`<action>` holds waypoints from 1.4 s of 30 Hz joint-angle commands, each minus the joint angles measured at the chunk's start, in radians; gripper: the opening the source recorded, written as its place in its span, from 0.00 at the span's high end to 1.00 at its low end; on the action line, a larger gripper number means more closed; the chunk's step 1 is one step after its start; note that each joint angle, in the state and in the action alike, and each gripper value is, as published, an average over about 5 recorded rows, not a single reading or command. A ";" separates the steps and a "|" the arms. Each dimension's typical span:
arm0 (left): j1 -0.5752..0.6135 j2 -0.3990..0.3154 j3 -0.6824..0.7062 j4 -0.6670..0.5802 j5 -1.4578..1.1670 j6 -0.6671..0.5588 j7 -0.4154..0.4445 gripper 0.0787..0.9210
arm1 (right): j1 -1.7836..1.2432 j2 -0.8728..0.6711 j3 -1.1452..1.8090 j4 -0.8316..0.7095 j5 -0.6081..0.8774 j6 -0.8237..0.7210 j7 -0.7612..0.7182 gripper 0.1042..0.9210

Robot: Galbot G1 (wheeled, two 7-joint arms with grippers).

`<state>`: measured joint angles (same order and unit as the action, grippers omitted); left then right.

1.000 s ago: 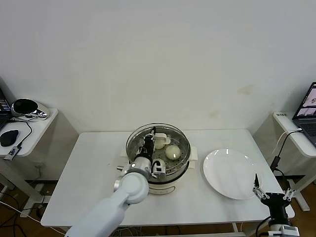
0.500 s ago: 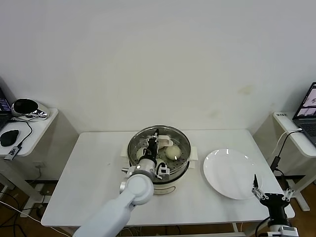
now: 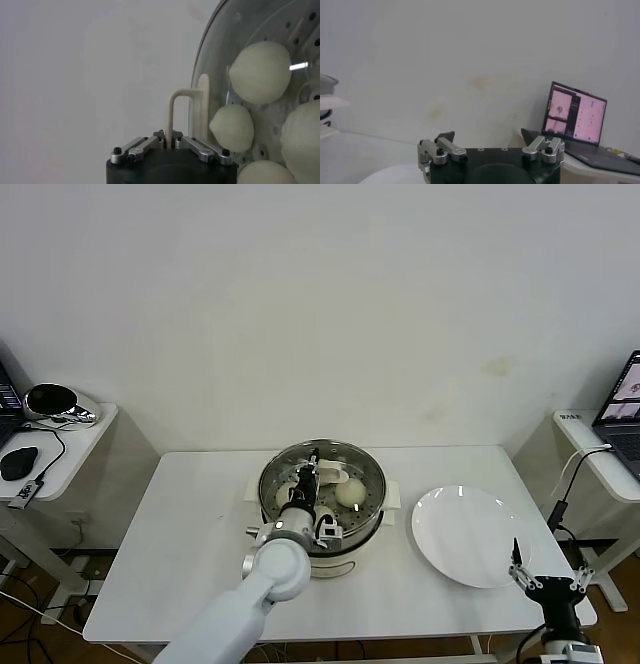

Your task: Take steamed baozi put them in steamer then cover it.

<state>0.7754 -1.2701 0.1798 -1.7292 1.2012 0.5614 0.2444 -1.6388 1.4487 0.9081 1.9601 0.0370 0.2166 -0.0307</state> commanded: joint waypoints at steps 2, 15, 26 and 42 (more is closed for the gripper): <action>0.015 0.004 -0.009 -0.030 -0.010 0.002 -0.008 0.88 | -0.001 0.001 -0.003 0.006 -0.001 0.001 0.000 0.12; 0.255 0.121 -0.053 -0.313 -0.203 -0.037 -0.064 0.45 | -0.011 0.008 -0.021 0.013 -0.022 0.010 0.001 0.12; 0.755 0.127 -0.433 -0.583 -0.867 -0.385 -0.395 0.13 | -0.025 0.004 -0.049 0.030 -0.025 0.019 0.001 0.12; 1.170 -0.031 -0.669 -0.602 -1.343 -0.663 -0.564 0.12 | -0.097 -0.044 -0.202 0.061 -0.014 0.013 -0.039 0.12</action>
<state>1.6406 -1.2239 -0.3295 -2.2827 0.1801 0.0862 -0.1868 -1.6994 1.4286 0.7874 2.0143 0.0107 0.2318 -0.0467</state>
